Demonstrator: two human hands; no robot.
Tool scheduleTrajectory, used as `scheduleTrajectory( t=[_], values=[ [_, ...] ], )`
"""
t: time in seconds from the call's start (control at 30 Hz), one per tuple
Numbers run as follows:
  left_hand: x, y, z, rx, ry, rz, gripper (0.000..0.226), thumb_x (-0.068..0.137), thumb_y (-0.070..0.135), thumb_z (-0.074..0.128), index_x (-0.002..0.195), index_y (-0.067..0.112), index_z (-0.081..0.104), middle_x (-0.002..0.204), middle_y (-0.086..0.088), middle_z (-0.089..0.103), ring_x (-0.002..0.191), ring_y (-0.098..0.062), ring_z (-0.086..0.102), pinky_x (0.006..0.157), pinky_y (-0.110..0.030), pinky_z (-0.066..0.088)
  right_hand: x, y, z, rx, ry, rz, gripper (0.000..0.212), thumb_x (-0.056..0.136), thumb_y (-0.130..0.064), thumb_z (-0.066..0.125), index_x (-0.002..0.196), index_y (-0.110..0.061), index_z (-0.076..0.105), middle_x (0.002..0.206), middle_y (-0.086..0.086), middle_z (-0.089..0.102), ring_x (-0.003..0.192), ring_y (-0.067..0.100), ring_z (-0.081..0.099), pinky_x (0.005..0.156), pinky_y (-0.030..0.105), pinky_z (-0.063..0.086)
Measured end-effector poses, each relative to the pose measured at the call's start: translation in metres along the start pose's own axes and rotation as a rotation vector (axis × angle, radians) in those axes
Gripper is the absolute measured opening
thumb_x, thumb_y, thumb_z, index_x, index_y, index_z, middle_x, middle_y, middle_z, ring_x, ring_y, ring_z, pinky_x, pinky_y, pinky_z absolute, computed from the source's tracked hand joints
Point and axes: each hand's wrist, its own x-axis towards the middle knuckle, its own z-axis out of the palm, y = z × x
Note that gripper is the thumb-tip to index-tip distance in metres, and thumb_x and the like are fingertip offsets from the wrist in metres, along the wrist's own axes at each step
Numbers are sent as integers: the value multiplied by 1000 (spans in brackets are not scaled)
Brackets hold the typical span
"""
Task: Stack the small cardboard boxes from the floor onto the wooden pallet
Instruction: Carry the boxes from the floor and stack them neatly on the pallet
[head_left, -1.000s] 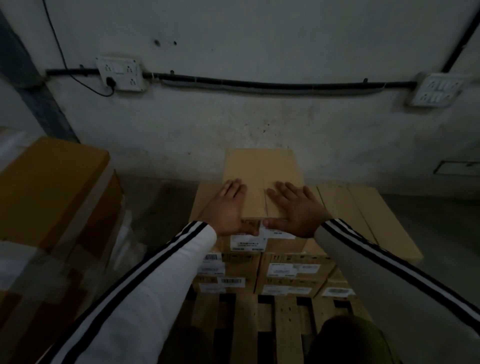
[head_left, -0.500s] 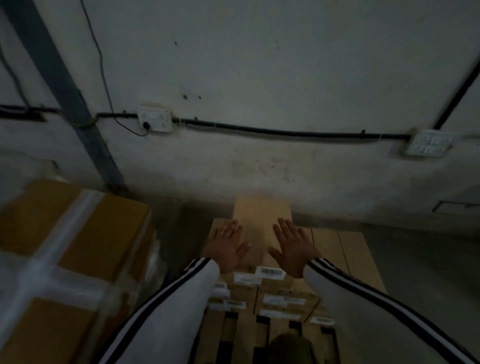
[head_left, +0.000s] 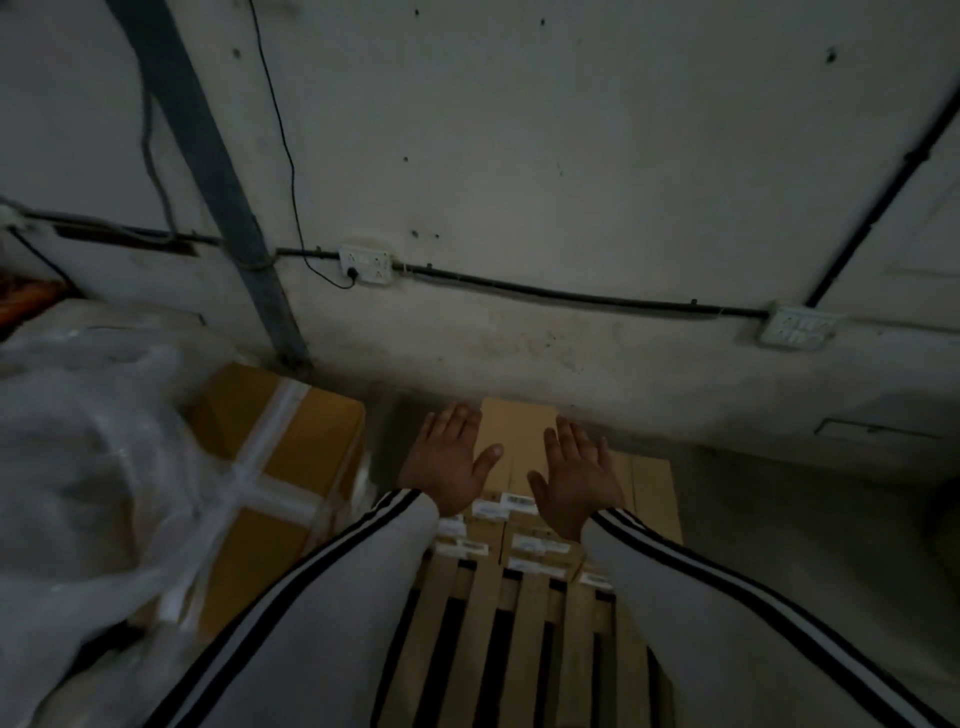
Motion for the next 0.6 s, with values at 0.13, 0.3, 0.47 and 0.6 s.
scheduleTrajectory(
  t=[0.13,0.3,0.47,0.6],
  values=[
    [-54,48,-3,18,73,-31,113,76,78,-26,162,11,6,170,-7,0,156,-23,-2,126,-43,-2,-53,27,4,-41,-7,-41,77,102,-58,17,160,-14,-8,166,8,-23,154,27,-18,123,56,-7],
    [-121,119,38,76,109,-87,115,72,74,-32,161,11,6,170,-8,2,156,-23,-1,126,-44,-2,-119,69,45,-48,1,-100,78,101,-60,13,160,-13,-8,166,9,-22,154,29,-17,123,57,-4],
    [-201,198,109,99,116,-266,99,87,71,-14,161,11,10,170,-9,1,156,-24,0,126,-46,0,-188,105,101,-63,43,-202,76,103,-56,14,160,-11,-8,167,11,-18,154,30,-15,122,57,-6],
    [-304,247,143,63,17,-466,78,101,63,12,162,14,5,170,-6,-3,156,-23,-4,126,-46,-1,-276,105,142,-97,-75,-375,76,102,-56,13,161,-12,-7,168,11,-16,155,29,-13,122,57,-8]
  ],
)
